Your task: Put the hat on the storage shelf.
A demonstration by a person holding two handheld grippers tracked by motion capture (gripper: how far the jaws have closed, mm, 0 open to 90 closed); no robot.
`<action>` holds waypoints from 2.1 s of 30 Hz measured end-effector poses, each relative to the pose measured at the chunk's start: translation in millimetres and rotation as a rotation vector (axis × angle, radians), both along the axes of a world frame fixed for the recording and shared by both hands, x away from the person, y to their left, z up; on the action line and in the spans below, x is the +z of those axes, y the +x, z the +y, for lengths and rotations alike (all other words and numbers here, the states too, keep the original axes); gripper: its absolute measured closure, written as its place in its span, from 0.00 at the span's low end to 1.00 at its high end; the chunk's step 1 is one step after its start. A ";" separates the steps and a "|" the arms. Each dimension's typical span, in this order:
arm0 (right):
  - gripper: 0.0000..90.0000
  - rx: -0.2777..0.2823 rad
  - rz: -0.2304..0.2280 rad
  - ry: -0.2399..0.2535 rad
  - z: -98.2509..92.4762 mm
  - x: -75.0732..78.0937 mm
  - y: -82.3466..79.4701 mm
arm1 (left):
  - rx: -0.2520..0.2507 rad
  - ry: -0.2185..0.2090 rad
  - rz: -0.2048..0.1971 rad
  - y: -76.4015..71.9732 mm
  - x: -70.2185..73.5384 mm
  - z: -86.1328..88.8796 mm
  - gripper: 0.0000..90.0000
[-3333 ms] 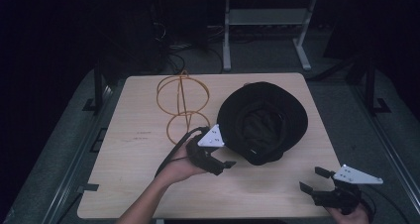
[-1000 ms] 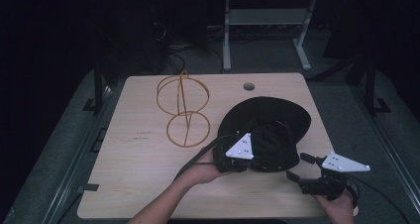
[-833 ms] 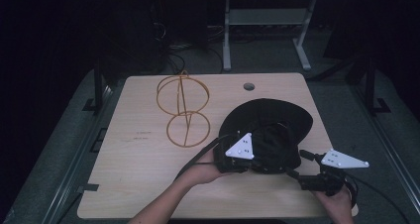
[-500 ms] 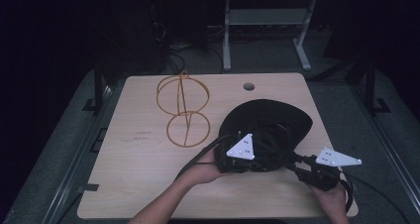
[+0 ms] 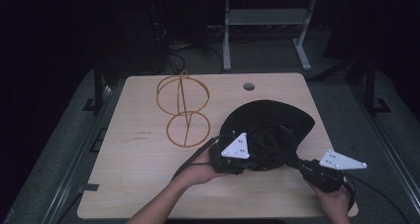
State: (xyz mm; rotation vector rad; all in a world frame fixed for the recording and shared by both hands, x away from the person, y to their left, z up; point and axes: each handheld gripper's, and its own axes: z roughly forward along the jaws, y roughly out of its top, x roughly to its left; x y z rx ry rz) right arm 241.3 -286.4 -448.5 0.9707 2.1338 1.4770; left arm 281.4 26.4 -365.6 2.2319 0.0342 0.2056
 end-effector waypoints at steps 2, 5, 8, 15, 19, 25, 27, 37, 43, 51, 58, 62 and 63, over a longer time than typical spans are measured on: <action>0.94 -0.003 0.002 0.010 -1.4 1.0 -0.4 | 0.010 0.002 0.002 -0.5 0.7 3.3 0.74; 0.94 -0.010 0.002 0.027 -3.2 2.3 -1.2 | 0.021 0.004 0.003 -1.3 1.1 6.8 0.68; 0.95 -0.017 0.011 0.048 -7.5 5.3 -2.0 | 0.032 0.003 0.004 -4.3 1.1 14.7 0.64; 0.95 -0.034 0.006 0.102 -17.8 14.1 -6.3 | 0.044 -0.001 -0.003 -10.0 -0.8 27.8 0.62; 0.95 -0.051 -0.006 0.123 -24.1 24.7 -10.0 | 0.054 -0.014 -0.004 -12.9 -2.0 35.1 0.60; 0.96 -0.065 -0.007 0.128 -27.9 38.8 -9.2 | 0.076 -0.035 -0.001 -14.9 -4.7 45.4 0.59; 0.96 -0.067 -0.004 0.133 -29.5 44.5 -7.2 | 0.087 -0.033 0.002 -15.5 -6.5 50.3 0.58; 0.96 -0.073 0.002 0.135 -30.6 63.0 2.4 | 0.146 -0.051 0.026 -15.2 -22.0 77.3 0.57; 0.96 -0.072 -0.006 0.126 -26.6 78.3 11.4 | 0.194 -0.060 0.049 -13.8 -33.0 97.6 0.56; 0.96 -0.068 -0.008 0.135 -22.7 92.5 19.5 | 0.247 -0.061 0.059 -16.1 -45.5 118.0 0.53; 0.96 -0.061 -0.002 0.132 -17.9 105.6 27.7 | 0.277 -0.064 0.076 -17.6 -58.2 128.2 0.49; 0.96 -0.052 -0.001 0.131 -13.6 112.6 32.7 | 0.285 -0.061 0.075 -17.3 -62.6 130.3 0.46; 0.96 -0.049 0.000 0.131 -12.7 113.7 33.7 | 0.291 -0.065 0.080 -17.5 -63.6 130.5 0.45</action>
